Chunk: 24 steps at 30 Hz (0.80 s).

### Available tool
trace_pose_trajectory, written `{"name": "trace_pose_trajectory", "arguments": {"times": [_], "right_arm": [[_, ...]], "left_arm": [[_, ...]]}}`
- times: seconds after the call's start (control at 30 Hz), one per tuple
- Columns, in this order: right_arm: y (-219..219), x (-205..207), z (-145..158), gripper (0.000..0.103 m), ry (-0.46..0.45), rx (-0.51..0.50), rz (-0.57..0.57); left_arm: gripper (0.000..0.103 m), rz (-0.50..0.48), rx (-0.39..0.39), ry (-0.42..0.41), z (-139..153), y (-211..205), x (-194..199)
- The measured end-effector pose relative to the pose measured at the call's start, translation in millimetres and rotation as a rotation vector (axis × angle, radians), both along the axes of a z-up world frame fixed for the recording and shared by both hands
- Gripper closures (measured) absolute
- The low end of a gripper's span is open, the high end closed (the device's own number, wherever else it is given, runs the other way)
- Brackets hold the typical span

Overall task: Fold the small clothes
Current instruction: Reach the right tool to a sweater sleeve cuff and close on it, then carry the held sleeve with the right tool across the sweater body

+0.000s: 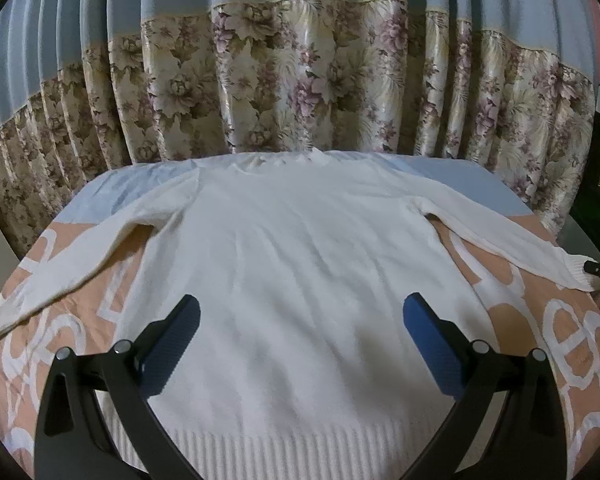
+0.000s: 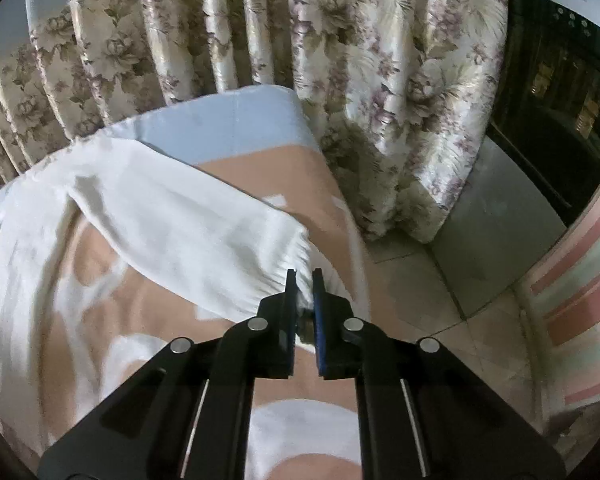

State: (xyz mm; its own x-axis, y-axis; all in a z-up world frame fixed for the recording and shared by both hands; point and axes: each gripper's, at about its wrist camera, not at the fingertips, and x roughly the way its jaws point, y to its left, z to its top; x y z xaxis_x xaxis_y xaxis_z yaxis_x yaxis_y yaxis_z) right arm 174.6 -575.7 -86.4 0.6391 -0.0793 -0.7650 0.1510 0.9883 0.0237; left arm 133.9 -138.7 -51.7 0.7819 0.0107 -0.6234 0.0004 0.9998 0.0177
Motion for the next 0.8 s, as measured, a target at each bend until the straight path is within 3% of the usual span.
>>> {"name": "trace_pose_trajectory", "arguments": {"times": [0.2, 0.3, 0.4, 0.8], "right_arm": [[41.3, 17.3, 13.1, 0.095, -0.019, 0.028, 0.043], [65.1, 28.3, 13.5, 0.095, -0.018, 0.050, 0.065], [94.3, 42.8, 10.0, 0.095, -0.019, 0.087, 0.088], [229.3, 128.2, 4.2, 0.096, -0.011, 0.166, 0.223]], "left_arm": [[0.002, 0.014, 0.042, -0.039, 5.2, 22.1, 20.3], [0.002, -0.065, 0.033, -0.023, 2.3, 31.5, 38.0], [0.002, -0.072, 0.073, -0.041, 0.4, 43.3, 51.7], [0.002, 0.009, 0.080, -0.028, -12.6, 112.9, 95.8]]}}
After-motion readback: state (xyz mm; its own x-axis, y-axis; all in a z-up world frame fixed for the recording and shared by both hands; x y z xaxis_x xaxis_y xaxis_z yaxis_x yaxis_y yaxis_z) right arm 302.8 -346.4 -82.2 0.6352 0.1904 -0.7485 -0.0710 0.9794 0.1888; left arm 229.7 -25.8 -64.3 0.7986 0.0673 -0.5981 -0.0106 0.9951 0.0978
